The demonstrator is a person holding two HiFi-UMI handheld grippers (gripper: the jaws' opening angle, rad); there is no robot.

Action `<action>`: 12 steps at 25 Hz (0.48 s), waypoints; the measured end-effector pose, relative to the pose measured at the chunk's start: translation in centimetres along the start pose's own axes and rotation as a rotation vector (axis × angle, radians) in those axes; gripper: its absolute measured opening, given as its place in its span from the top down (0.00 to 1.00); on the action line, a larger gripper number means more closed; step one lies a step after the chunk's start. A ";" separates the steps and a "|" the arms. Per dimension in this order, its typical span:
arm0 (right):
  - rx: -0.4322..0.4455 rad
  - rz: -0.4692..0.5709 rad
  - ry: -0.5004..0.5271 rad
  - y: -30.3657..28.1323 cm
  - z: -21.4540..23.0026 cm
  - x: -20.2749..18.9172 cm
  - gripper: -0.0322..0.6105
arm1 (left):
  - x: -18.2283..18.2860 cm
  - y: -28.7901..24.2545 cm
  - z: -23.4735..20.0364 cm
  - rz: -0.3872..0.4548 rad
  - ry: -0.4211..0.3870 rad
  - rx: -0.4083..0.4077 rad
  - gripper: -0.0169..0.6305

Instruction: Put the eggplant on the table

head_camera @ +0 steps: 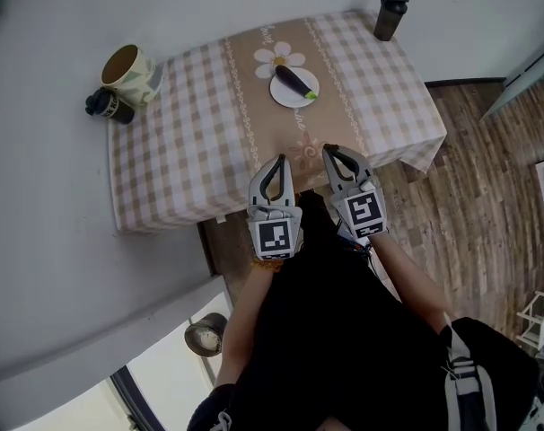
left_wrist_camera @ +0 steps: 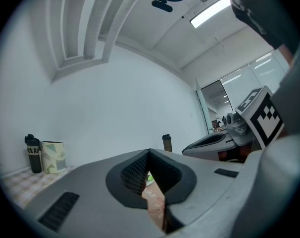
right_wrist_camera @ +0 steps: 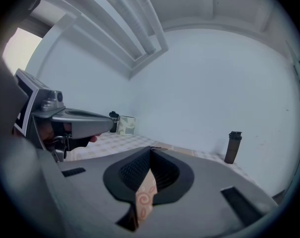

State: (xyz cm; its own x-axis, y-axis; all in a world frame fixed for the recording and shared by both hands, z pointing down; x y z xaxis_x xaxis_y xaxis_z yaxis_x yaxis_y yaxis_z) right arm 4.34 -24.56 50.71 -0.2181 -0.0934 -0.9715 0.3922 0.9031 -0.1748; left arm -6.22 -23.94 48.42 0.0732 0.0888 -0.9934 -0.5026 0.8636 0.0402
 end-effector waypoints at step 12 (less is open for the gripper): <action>-0.005 -0.026 0.001 -4.6 2.8 -0.1 0.94 | -1.4 -4.2 -2.4 -0.004 0.016 0.002 0.97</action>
State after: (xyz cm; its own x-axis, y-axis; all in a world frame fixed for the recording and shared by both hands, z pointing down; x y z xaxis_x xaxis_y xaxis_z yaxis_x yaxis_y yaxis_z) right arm 5.08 -29.93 51.16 -0.2292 -0.1168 -0.9663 0.3820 0.9023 -0.1997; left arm -6.24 -28.89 49.34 0.0610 0.0774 -0.9951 -0.5003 0.8651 0.0366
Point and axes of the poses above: the fingertips, and each gripper's own axes: y backward along the fingers, z to its right, x out of its top, the point moved 2 cm from there along y, backward along the fingers
